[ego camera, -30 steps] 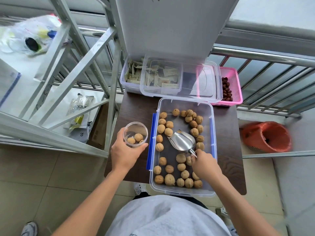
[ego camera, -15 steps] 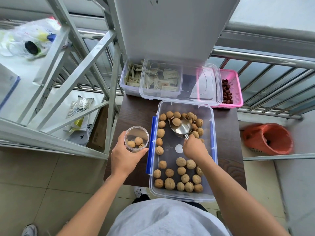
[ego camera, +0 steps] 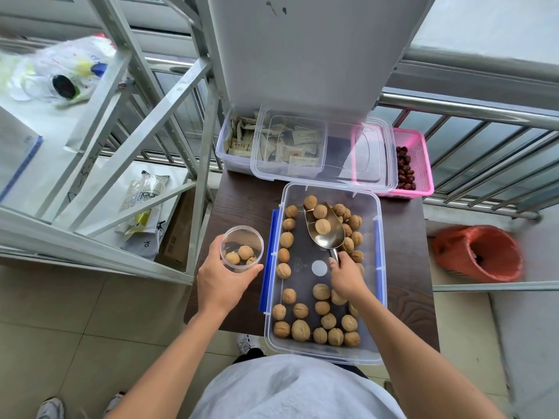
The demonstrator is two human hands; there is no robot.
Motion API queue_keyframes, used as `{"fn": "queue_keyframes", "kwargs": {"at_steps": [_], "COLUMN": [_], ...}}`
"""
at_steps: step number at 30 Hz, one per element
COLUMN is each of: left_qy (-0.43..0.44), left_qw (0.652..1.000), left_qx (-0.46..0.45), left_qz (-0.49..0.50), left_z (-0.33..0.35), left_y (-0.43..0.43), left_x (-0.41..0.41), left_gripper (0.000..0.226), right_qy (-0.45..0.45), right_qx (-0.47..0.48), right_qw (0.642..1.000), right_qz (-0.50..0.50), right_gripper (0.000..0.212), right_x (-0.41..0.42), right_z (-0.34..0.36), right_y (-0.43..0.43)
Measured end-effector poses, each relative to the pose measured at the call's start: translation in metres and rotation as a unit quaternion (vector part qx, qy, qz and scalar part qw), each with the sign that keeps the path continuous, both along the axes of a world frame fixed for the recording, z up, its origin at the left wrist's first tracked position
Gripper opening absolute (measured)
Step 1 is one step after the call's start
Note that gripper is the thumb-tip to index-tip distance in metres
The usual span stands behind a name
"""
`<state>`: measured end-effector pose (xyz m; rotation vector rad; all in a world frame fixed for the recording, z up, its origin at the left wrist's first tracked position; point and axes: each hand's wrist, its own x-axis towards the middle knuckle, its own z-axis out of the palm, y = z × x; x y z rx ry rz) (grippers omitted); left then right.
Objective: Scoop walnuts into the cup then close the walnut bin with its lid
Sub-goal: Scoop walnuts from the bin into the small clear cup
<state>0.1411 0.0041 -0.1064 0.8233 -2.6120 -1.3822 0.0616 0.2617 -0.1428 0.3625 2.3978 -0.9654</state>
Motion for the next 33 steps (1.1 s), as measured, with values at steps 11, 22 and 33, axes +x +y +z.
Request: {"fn": "queue_keyframes", "kwargs": {"at_steps": [11, 22, 33], "left_qy": [0.013, 0.002, 0.02], "left_qw": [1.0, 0.999, 0.998], "left_qx": [-0.009, -0.036, 0.003], "left_qz": [-0.016, -0.031, -0.055], "left_z": [0.006, 0.006, 0.011], "left_y": [0.011, 0.011, 0.013], "left_x": [-0.005, -0.002, -0.002], "left_gripper": [0.094, 0.099, 0.08], "right_qy": [0.031, 0.053, 0.114], "right_qx": [-0.023, -0.028, 0.088], "right_qw": [0.999, 0.995, 0.938], "right_qz": [-0.008, 0.075, 0.315], "right_gripper": [0.019, 0.015, 0.02], "right_x": [0.022, 0.036, 0.032], "right_z": [0.013, 0.06, 0.174], "right_y": [0.022, 0.037, 0.011]}}
